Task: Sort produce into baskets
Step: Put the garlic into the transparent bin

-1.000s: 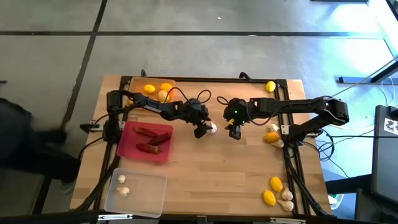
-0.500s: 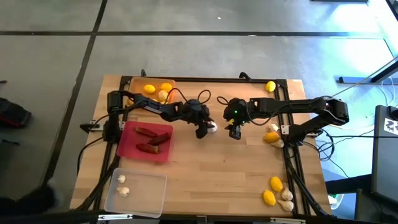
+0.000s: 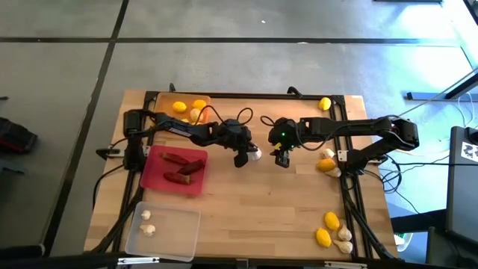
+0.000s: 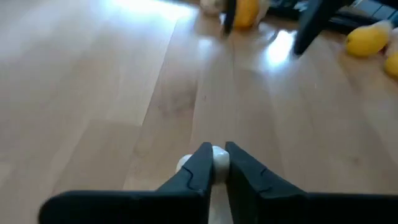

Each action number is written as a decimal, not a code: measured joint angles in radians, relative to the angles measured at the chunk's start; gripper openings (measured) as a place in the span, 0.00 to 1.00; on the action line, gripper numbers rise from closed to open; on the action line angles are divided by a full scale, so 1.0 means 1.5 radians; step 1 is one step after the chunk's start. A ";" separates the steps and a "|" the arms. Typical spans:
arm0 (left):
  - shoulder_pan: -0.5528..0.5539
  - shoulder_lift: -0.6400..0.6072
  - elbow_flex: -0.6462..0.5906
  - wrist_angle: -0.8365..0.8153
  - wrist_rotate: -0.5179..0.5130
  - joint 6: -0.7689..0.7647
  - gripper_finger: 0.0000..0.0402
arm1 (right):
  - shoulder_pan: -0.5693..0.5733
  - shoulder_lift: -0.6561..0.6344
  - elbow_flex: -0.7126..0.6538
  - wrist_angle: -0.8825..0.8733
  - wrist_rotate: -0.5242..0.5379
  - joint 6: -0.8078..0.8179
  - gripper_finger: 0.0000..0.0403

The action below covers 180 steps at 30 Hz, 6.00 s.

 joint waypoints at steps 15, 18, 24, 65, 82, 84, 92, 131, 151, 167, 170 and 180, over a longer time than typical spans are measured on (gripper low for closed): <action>-0.134 -0.314 0.000 -0.306 -0.073 -0.041 0.07 | 0.000 0.000 0.000 0.000 0.000 -0.001 0.47; -0.178 -0.371 0.000 -0.386 -0.075 -0.099 0.07 | 0.000 0.001 0.000 0.000 0.000 -0.001 0.47; -0.291 -0.452 0.000 -0.488 -0.074 -0.187 0.09 | 0.000 0.001 0.000 0.002 0.000 0.000 0.47; -0.594 -0.412 -0.209 -0.523 -0.149 -0.577 0.10 | -0.001 0.001 0.000 -0.018 0.034 -0.016 0.47; -0.586 -0.409 -0.215 -0.520 -0.143 -0.613 0.30 | -0.001 0.001 0.000 -0.016 0.035 -0.018 0.47; -0.586 -0.409 -0.215 -0.520 -0.132 -0.605 0.34 | -0.001 0.001 0.000 -0.016 0.034 -0.018 0.47; -0.548 -0.438 -0.215 -0.520 -0.020 -0.639 0.40 | -0.001 0.001 0.000 0.003 0.034 -0.017 0.47; -0.392 -0.533 -0.195 -0.379 -0.327 -0.171 0.40 | -0.001 -0.195 0.000 -0.461 0.070 0.311 0.48; -0.392 -0.533 -0.195 -0.375 -0.327 -0.171 0.40 | -0.132 -0.026 0.000 -0.552 0.143 0.351 0.73; -0.392 -0.533 -0.195 -0.375 -0.326 -0.151 0.40 | -0.243 -0.009 -0.140 -0.456 0.086 0.317 0.73; -0.392 -0.533 -0.195 -0.375 -0.326 -0.156 0.40 | -0.252 -0.003 -0.140 -0.441 0.085 0.316 0.71; -0.392 -0.533 -0.195 -0.375 -0.326 -0.162 0.40 | -0.260 0.079 -0.140 -0.451 0.080 0.297 0.63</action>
